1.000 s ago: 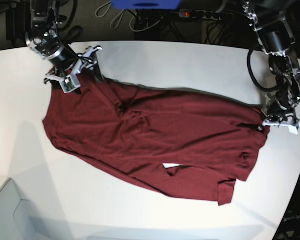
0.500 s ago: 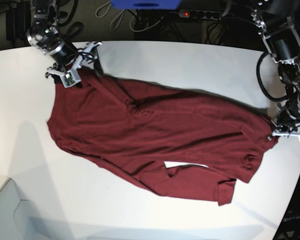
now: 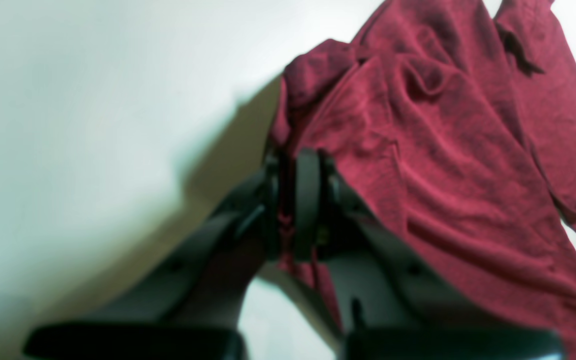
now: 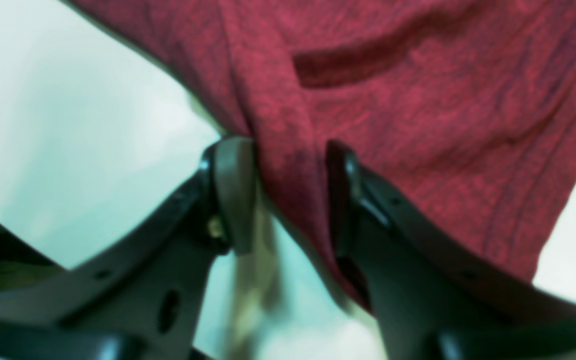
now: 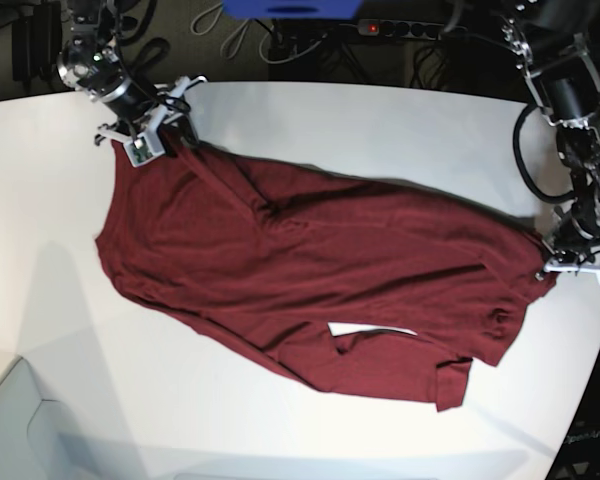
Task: Layout the t-shirt on the table in an organized manner, then fold the t-shirt properly
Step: 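Hold the shirt edge with both grippers, pulling it taut between them, then pull the shirt edge with the right gripper outward, stretching it flat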
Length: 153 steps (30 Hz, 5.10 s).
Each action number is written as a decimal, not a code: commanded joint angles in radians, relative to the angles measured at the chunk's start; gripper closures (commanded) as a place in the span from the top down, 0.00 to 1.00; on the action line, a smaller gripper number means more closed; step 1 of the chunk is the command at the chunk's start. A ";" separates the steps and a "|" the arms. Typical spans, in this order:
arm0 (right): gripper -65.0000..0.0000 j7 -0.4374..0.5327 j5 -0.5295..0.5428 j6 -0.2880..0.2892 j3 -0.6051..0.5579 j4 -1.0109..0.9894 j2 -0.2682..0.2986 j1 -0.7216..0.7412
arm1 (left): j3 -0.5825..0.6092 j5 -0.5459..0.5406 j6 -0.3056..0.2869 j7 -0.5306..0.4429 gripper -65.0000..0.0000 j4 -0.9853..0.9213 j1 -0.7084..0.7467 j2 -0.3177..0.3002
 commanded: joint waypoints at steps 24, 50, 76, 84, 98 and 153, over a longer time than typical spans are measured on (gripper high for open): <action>0.15 0.018 0.017 0.003 0.004 0.048 0.104 0.067 | -0.007 -0.008 -0.006 -0.022 0.00 0.017 -0.024 -0.064; 0.16 0.016 0.012 0.003 0.007 -0.072 0.178 0.165 | -0.009 -0.008 -0.006 -0.031 0.00 0.017 -0.024 -0.078; 0.71 0.016 0.017 0.003 0.154 0.103 0.018 -0.017 | -0.006 -0.006 -0.007 -0.031 0.00 0.017 -0.024 -0.078; 0.71 0.019 0.017 0.003 0.154 0.022 0.023 -0.020 | -0.003 -0.006 -0.007 -0.031 0.00 0.017 -0.018 -0.078; 0.63 0.019 0.017 0.003 0.154 -0.070 0.061 0.024 | -0.009 -0.006 -0.007 -0.031 0.00 0.017 0.000 -0.078; 0.00 0.011 0.012 0.003 0.317 -0.058 0.158 -0.108 | -0.224 -0.008 -0.009 0.366 0.00 0.388 0.372 0.006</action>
